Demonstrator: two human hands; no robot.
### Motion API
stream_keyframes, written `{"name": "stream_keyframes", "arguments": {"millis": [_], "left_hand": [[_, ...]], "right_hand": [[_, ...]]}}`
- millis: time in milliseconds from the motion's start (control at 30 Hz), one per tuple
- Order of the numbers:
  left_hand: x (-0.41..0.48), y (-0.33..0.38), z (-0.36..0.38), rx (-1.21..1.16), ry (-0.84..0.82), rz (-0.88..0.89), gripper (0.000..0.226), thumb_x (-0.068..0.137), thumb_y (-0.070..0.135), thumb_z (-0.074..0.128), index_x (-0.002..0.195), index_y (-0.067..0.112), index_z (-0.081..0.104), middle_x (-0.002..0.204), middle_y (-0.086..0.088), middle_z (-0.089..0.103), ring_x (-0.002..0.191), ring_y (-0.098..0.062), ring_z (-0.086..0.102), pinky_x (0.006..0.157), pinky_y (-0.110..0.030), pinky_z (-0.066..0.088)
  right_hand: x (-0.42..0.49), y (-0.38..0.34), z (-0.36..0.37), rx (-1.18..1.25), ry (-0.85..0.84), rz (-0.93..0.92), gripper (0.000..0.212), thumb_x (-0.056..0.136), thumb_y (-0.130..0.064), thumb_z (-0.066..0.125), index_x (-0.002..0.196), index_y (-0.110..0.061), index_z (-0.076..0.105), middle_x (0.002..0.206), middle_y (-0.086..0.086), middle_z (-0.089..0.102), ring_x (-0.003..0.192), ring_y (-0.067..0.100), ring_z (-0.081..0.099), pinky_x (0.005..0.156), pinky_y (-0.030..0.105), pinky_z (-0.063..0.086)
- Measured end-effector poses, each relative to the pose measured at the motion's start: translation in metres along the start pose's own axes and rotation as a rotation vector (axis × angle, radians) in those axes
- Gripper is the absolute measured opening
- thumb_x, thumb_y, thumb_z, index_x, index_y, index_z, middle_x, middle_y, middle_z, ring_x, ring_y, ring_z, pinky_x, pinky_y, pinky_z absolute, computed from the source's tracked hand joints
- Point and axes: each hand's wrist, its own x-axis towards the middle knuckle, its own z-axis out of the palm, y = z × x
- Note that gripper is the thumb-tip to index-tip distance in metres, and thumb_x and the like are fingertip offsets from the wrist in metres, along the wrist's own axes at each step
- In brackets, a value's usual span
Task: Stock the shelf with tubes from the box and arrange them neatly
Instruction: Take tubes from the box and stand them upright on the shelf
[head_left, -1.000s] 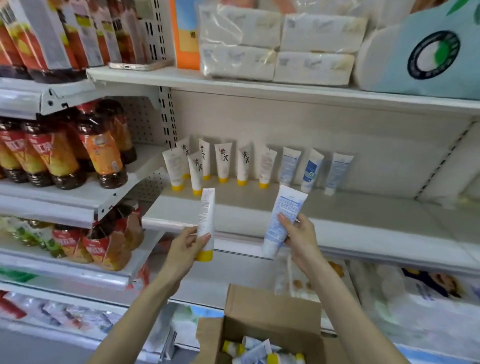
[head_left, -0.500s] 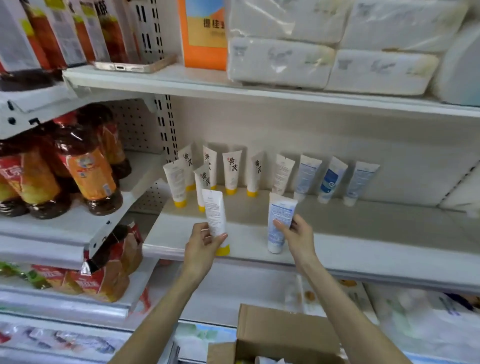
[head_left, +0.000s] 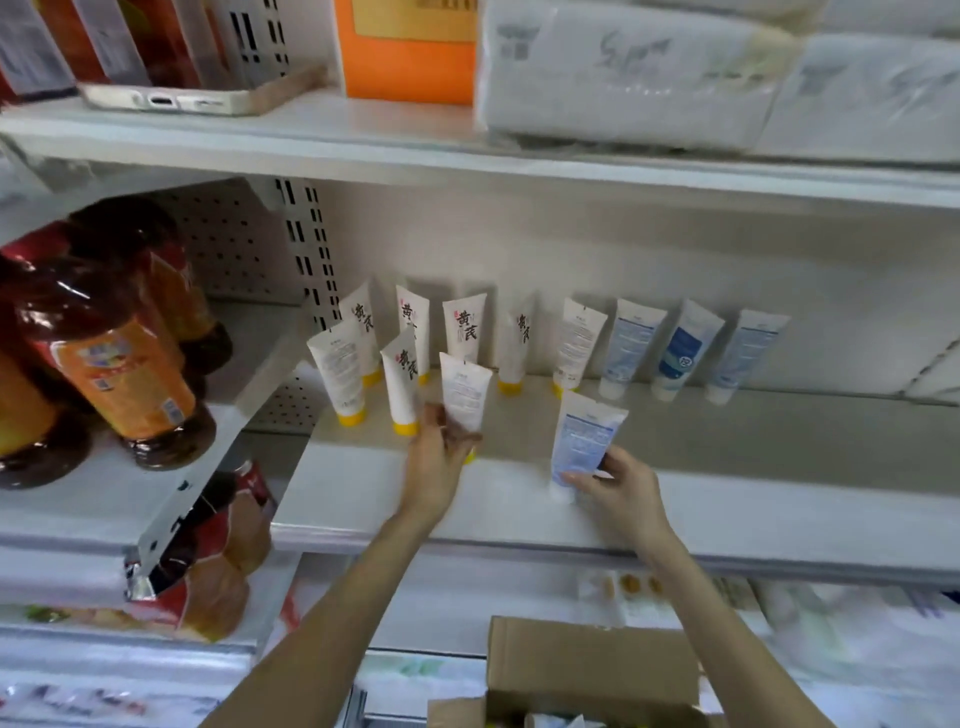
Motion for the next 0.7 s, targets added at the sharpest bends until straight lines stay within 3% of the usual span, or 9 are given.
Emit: {"name": "stream_keyframes", "arguments": {"millis": [67,267,467,700], "left_hand": [[0.011,-0.003,0.007,0.006,0.02,0.004,0.039,0.08,0.002,0.068,0.101,0.012,0.038,0.084,0.007,0.052,0.078,-0.017,0.053,0.074,-0.04,0.049],[0.029,-0.015,0.016,0.044,0.048,0.03,0.035,0.075,0.0,0.072,0.098,0.007,0.048,0.074,0.01,0.048,0.066,-0.008,0.049,0.07,-0.043,0.05],[0.037,-0.019,0.016,-0.012,0.006,0.007,0.038,0.075,0.005,0.074,0.1,0.016,0.048,0.083,0.009,0.059,0.078,-0.015,0.056,0.076,-0.041,0.053],[0.036,-0.019,0.017,-0.018,0.057,-0.001,0.042,0.073,0.01,0.076,0.1,0.024,0.047,0.086,0.015,0.058,0.086,-0.021,0.06,0.079,-0.043,0.054]], "right_hand": [[0.004,0.003,-0.003,-0.009,0.003,0.002,0.03,0.074,-0.003,0.076,0.096,-0.021,0.068,0.088,-0.018,0.071,0.081,-0.005,0.065,0.072,0.013,0.05],[0.01,0.009,0.001,0.028,0.08,0.006,0.027,0.078,0.0,0.071,0.098,-0.018,0.066,0.089,-0.016,0.067,0.077,-0.012,0.062,0.067,0.006,0.046],[0.009,0.013,0.002,0.023,0.077,0.016,0.027,0.078,0.0,0.071,0.096,-0.021,0.066,0.088,-0.018,0.068,0.078,-0.012,0.063,0.071,0.006,0.047],[0.008,0.012,0.002,0.021,0.079,0.018,0.031,0.078,-0.003,0.072,0.091,-0.03,0.067,0.088,-0.021,0.069,0.082,-0.008,0.065,0.073,0.009,0.048]]}}
